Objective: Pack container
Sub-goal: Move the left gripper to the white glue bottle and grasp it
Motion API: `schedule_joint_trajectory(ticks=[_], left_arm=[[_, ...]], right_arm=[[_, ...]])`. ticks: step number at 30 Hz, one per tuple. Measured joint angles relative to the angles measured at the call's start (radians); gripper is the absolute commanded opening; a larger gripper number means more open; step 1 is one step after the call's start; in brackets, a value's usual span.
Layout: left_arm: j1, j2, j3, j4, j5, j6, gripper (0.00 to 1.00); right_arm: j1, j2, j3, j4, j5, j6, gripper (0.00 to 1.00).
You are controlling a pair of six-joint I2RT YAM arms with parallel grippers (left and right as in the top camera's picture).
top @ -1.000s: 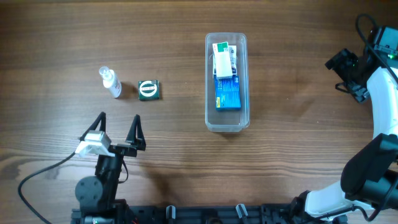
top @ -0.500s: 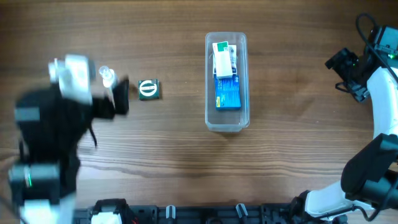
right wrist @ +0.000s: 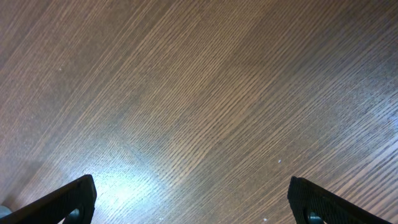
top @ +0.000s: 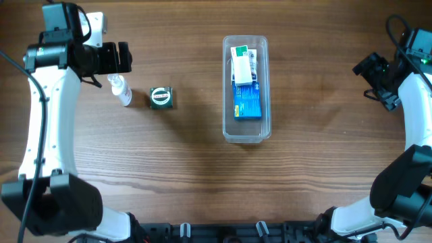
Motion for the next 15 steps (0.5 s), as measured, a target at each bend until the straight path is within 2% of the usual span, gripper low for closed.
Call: schedule_joint_trajectory(ticks=[8,15], left_arm=[[0.001,0.120,0.000,0.050,-0.003,0.018,1.00],[0.001,0.235,0.000,0.012,-0.004,0.019,1.00]], right_arm=[[0.000,0.000,0.000,0.000,0.000,0.000,1.00],[0.000,0.000,0.000,0.000,0.000,0.000,1.00]])
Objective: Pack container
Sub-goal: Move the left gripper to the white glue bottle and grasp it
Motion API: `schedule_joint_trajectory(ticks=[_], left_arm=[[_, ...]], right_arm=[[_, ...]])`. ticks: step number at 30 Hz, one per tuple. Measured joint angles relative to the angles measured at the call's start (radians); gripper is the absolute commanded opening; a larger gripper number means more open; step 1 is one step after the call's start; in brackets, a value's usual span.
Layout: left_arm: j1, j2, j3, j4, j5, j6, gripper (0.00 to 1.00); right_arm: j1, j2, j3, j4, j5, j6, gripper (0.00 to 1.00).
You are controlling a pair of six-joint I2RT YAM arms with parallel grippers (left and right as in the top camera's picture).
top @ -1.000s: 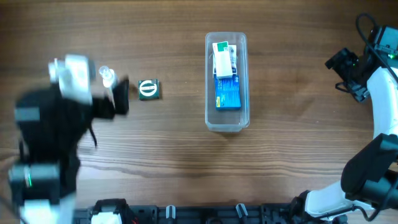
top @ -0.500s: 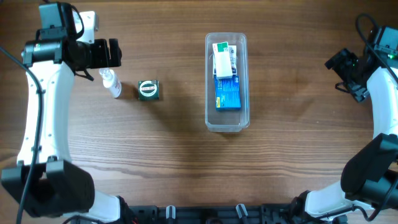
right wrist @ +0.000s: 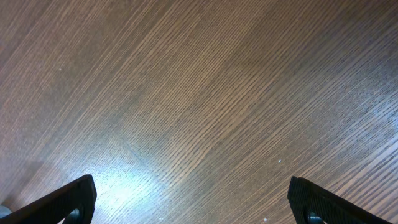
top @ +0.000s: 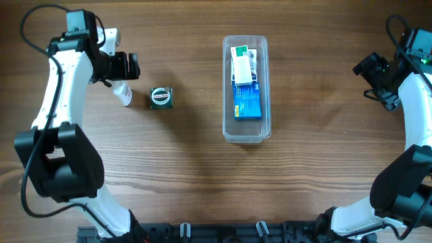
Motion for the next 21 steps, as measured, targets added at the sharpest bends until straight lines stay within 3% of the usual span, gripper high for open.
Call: schedule_joint_trajectory(ticks=[21], left_arm=[[0.000,0.043,0.000,-0.041,-0.095,0.038,1.00]], right_arm=[[0.000,0.000,0.000,0.000,0.000,0.000,1.00]])
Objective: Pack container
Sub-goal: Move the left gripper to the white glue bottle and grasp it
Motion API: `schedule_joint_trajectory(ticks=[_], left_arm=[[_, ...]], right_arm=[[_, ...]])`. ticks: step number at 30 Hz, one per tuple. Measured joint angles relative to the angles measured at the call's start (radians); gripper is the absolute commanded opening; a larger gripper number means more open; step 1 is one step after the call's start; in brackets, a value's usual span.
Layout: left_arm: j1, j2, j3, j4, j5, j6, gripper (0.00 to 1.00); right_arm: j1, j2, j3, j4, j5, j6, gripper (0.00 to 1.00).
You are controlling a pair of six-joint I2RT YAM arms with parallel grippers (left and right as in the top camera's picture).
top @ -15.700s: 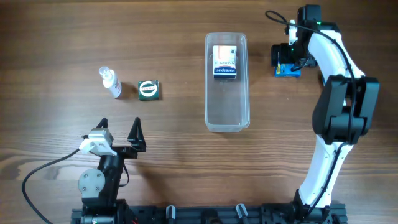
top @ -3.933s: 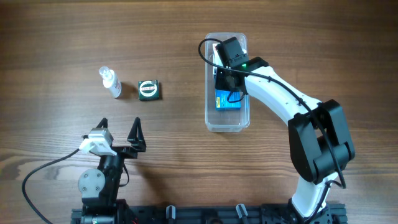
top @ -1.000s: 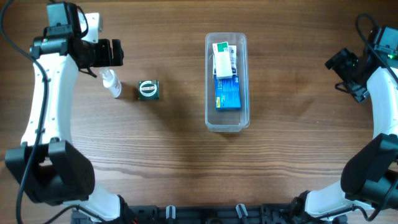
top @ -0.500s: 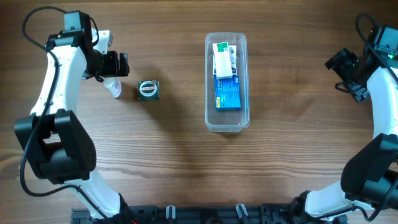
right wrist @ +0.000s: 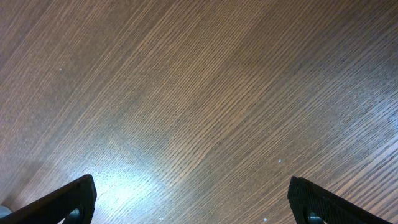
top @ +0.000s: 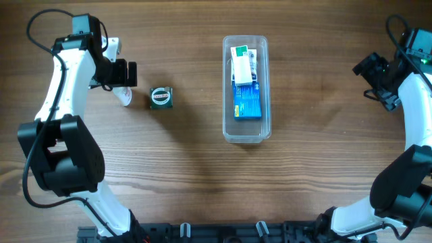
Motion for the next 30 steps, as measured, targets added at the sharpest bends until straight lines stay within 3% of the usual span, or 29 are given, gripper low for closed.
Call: schedule_joint_trajectory(ticks=[11,24,30], left_arm=[[0.000,0.000,0.000,0.004,-0.004,0.082,1.00],[0.000,0.013,0.000,0.005,-0.003,0.089,0.99],[0.000,0.029,0.000,0.005,-0.004,0.098,0.76]], right_arm=[[0.000,0.000,0.000,0.000,0.000,0.000,1.00],[0.000,0.000,0.000,0.000,0.000,0.000,1.00],[0.000,0.000,0.000,0.000,0.000,0.000,1.00]])
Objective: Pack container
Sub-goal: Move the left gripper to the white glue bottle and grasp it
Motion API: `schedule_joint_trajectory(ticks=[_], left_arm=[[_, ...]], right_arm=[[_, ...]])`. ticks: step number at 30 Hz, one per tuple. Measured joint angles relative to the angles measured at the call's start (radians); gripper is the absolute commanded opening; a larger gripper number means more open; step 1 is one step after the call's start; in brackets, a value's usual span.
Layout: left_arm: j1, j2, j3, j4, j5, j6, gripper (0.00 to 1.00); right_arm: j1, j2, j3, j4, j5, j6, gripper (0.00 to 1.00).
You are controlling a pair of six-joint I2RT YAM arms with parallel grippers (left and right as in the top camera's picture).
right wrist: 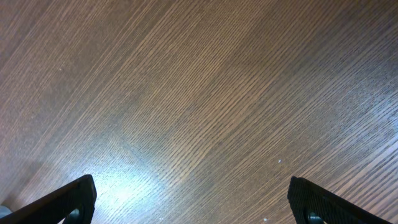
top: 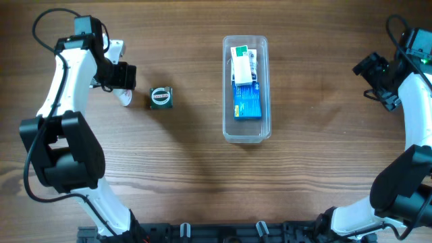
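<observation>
A clear plastic container (top: 229,131) stands at mid-table, holding a blue box (top: 247,101) and a white-and-green box (top: 241,61). To its left lie a small dark green box with a round label (top: 161,97) and a small white bottle (top: 125,98). My left gripper (top: 124,75) hangs over the bottle's upper end and hides it; its fingers look open, and only the bottle's lower part shows. My right gripper (top: 370,67) stays at the far right edge, open (right wrist: 199,202) over bare wood with nothing between its fingers.
The wooden table (top: 317,162) carries nothing else. My left arm (top: 64,81) arches along the left side. Along the front edge runs a black rail (top: 216,233).
My left gripper has shifted slightly, settling a little closer over the bottle's top. The bottle, the green box, the container and my right arm are where they were.
My left gripper was first up and left of the white bottle. It then stood just above the bottle, then over its top, where it remains now. My right gripper stayed open over bare wood throughout. No object has moved.
</observation>
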Motion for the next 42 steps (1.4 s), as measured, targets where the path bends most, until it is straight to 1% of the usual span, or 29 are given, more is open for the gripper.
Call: schedule_joint_trajectory(ticks=[1,5,9,10,18,19,23,28,32,36,42], left_arm=[[0.000,0.003,0.000,0.000,0.000,-0.001,0.71],[0.000,0.011,0.000,0.000,0.000,0.002,0.59],[0.000,0.011,0.000,0.003,0.000,0.004,0.57],[0.000,0.011,0.000,0.005,0.001,0.004,0.55],[0.000,0.011,0.000,0.006,0.001,0.004,0.46],[0.000,0.011,0.000,0.006,0.000,0.004,0.43],[0.000,0.011,0.000,0.006,0.001,0.004,0.42],[0.000,0.011,0.000,0.002,0.001,0.004,0.36],[0.000,0.011,0.000,-0.003,0.000,0.001,0.35],[0.000,0.011,0.000,-0.006,0.000,0.000,0.30],[0.000,0.010,0.000,-0.006,0.000,-0.011,0.28]], right_arm=[[0.000,0.000,0.000,0.000,0.000,0.000,1.00],[0.000,0.000,0.000,0.000,0.000,0.000,1.00],[0.000,0.000,0.000,0.000,0.000,0.000,1.00],[0.000,0.000,0.000,0.000,0.000,0.000,1.00],[0.000,0.000,0.000,0.000,0.000,0.000,1.00],[0.000,0.000,0.000,0.000,0.000,0.000,1.00],[0.000,0.000,0.000,0.000,0.000,0.000,1.00],[0.000,0.000,0.000,0.000,0.000,0.000,1.00],[0.000,0.000,0.000,0.000,0.000,0.000,1.00],[0.000,0.000,0.000,0.000,0.000,0.000,1.00],[0.000,0.000,0.000,0.000,0.000,0.000,1.00]])
